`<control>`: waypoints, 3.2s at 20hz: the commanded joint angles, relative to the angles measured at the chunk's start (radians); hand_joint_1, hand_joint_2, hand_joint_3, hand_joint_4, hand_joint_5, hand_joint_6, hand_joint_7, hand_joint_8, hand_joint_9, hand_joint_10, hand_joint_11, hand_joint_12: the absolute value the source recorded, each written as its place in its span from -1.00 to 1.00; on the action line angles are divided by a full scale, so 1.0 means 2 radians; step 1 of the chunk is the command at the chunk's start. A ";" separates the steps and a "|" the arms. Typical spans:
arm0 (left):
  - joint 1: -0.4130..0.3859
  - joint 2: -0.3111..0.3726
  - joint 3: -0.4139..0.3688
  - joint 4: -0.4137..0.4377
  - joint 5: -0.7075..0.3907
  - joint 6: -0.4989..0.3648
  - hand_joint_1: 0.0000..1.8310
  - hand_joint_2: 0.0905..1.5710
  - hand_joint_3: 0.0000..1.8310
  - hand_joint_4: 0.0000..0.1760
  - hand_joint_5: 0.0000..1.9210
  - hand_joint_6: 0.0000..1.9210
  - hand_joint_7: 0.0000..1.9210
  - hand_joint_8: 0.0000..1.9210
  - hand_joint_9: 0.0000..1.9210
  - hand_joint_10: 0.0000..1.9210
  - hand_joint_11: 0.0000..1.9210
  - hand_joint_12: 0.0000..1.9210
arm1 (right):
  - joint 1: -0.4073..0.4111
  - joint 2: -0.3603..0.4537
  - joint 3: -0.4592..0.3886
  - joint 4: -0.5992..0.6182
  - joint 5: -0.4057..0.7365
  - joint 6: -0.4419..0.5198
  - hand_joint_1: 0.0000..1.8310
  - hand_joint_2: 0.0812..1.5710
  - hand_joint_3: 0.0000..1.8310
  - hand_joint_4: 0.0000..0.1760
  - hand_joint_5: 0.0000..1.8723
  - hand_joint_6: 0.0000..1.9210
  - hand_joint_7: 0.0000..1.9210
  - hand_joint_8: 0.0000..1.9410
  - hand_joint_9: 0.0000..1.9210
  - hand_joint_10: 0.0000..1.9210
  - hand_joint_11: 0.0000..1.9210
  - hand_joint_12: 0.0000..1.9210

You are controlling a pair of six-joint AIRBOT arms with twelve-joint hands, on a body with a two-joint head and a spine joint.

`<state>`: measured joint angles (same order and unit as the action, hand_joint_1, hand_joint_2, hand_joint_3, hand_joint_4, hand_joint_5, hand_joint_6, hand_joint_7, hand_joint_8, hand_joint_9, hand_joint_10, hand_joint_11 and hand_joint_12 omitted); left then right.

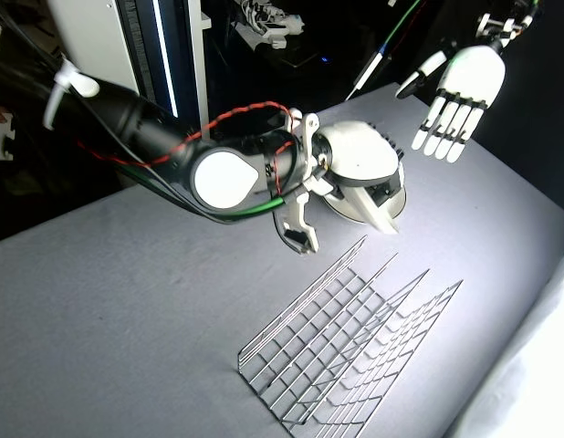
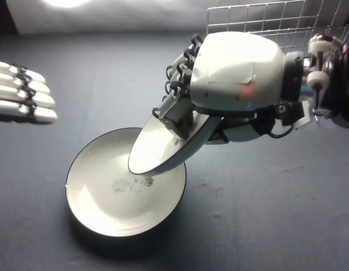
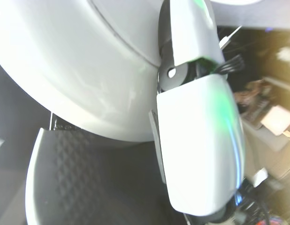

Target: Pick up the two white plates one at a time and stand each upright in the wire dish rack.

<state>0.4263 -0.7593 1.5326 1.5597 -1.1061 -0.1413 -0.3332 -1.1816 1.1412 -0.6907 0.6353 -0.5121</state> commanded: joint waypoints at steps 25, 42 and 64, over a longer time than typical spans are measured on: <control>-0.096 -0.014 -0.010 0.047 -0.026 -0.066 -1.00 0.38 -1.00 -1.00 -0.98 -0.99 -0.97 -0.99 -0.96 -0.99 -0.94 -0.97 | 0.129 0.112 -0.022 0.371 -0.146 0.006 0.52 0.31 -1.00 -1.00 0.06 -0.12 0.23 -0.31 0.05 0.13 -0.20 0.55; -0.084 -0.034 -0.018 0.047 -0.005 -0.075 -1.00 0.39 -1.00 -1.00 -1.00 -1.00 -0.98 -1.00 -0.97 -0.99 -0.95 -0.97 | 0.174 0.125 0.003 0.399 -0.175 0.005 0.52 0.33 -1.00 -1.00 0.06 -0.13 0.16 -0.14 0.02 0.17 -0.21 0.57; 0.058 -0.071 -0.053 -0.038 0.089 0.034 -1.00 0.37 -1.00 -1.00 -0.99 -0.99 -0.99 -0.99 -0.98 -0.99 -0.96 -0.96 | 0.027 0.122 0.070 0.399 -0.123 0.004 0.52 0.34 -1.00 -1.00 0.02 0.04 0.19 -0.33 0.02 0.18 -0.21 0.48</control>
<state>0.5526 -0.9024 1.4220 1.5517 -0.9043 -0.0719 -0.2852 -0.9459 1.2758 0.1047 0.2867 -0.5076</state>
